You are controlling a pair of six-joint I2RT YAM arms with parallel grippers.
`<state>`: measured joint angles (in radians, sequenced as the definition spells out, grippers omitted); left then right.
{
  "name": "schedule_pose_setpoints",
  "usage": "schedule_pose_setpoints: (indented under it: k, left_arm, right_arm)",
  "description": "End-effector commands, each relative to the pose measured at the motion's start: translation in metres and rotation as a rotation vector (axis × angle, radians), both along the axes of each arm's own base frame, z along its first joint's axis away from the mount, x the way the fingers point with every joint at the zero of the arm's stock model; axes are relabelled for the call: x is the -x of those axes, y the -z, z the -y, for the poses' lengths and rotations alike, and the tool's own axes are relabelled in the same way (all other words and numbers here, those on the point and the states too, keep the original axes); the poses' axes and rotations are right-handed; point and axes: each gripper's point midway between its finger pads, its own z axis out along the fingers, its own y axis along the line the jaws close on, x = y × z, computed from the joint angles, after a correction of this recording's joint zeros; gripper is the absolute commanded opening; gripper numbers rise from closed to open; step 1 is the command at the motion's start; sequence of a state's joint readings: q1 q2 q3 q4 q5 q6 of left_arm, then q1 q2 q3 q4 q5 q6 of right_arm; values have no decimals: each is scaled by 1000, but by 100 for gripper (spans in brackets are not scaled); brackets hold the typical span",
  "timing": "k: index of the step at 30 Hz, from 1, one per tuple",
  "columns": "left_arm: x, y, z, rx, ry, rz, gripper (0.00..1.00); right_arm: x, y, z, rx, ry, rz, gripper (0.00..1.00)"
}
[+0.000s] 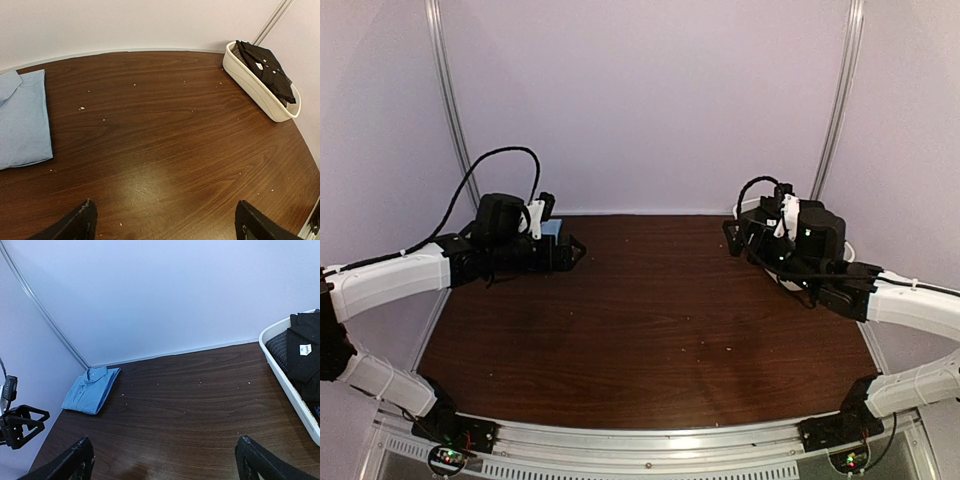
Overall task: Fold and stack the long sleeve shirts
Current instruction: Reset both arms
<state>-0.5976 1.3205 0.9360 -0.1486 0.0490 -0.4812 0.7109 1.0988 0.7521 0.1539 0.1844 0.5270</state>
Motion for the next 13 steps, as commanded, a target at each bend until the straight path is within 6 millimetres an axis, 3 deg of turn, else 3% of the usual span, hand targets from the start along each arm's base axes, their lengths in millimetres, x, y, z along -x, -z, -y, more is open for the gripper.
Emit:
schedule_pose_setpoints:
  k: [1, 13]
  left_arm:
    - [-5, -22, 8, 55, 11, 58, 98]
    - [-4, -21, 8, 56, 9, 59, 98]
  right_arm:
    - [1, -5, 9, -11, 30, 17, 100]
    - [3, -5, 11, -20, 34, 22, 100]
